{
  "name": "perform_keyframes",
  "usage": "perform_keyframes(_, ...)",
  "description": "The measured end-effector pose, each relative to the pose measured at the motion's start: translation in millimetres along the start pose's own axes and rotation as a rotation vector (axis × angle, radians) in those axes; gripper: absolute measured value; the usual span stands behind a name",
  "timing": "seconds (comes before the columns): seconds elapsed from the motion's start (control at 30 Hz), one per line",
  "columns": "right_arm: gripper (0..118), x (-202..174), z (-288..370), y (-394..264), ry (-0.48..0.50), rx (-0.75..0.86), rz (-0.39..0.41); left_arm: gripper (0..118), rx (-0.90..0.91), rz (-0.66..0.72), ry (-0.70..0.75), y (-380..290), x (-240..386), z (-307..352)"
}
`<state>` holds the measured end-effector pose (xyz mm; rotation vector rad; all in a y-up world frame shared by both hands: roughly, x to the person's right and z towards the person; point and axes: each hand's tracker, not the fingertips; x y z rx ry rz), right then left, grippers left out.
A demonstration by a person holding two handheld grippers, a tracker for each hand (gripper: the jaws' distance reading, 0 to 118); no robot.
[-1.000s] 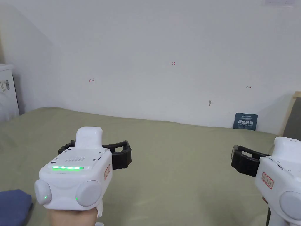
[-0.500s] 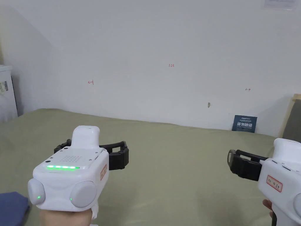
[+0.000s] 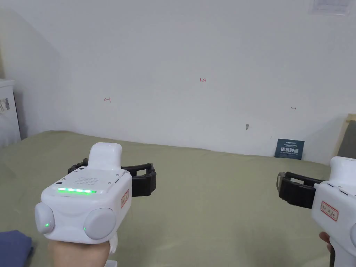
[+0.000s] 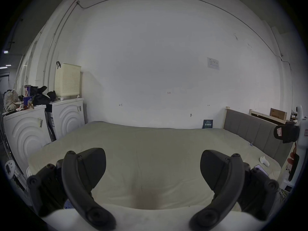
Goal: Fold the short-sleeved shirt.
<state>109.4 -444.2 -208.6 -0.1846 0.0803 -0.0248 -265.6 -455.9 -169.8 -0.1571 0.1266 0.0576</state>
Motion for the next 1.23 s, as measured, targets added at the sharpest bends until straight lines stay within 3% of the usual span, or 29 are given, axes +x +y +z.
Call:
perform_keyframes(0.1, 118, 1, -3, 1, 0.009, -0.011, -0.026, 117, -0.007, 0.009, -0.004, 0, -2, -1)
perform_keyframes(0.37, 118, -3, -6, 5, 0.0, -0.004, 0.012, 117, -0.008, 0.034, 0.008, 5, -11, -1)
perform_keyframes(0.43, 118, -4, -12, 5, -0.04, -0.075, 0.01, 117, -0.012, 0.039, 0.011, 5, -11, -1)
perform_keyframes(0.6, 118, 4, -17, -6, -0.028, -0.052, -0.125, 117, -0.021, 0.029, 0.012, 0, -12, -2)
perform_keyframes(0.67, 118, 5, -17, -9, -0.016, -0.049, -0.124, 117, -0.03, 0.022, 0.015, -3, -13, -4)
perform_keyframes(0.73, 118, 4, -17, -14, 0.008, -0.028, -0.105, 117, -0.041, 0.02, 0.02, -8, -14, -5)
perform_keyframes(0.83, 118, -2, -14, -24, 0.019, 0.049, -0.004, 117, -0.049, 0.032, 0.024, -12, -18, -7)
perform_keyframes(0.97, 118, -16, -19, -35, -0.037, 0.055, 0.115, 117, -0.061, 0.033, 0.036, -16, -19, -13)
perform_keyframes(1.23, 118, -25, -31, -41, -0.009, 0.046, 0.12, 117, -0.047, 0.011, 0.036, -16, -16, -23)
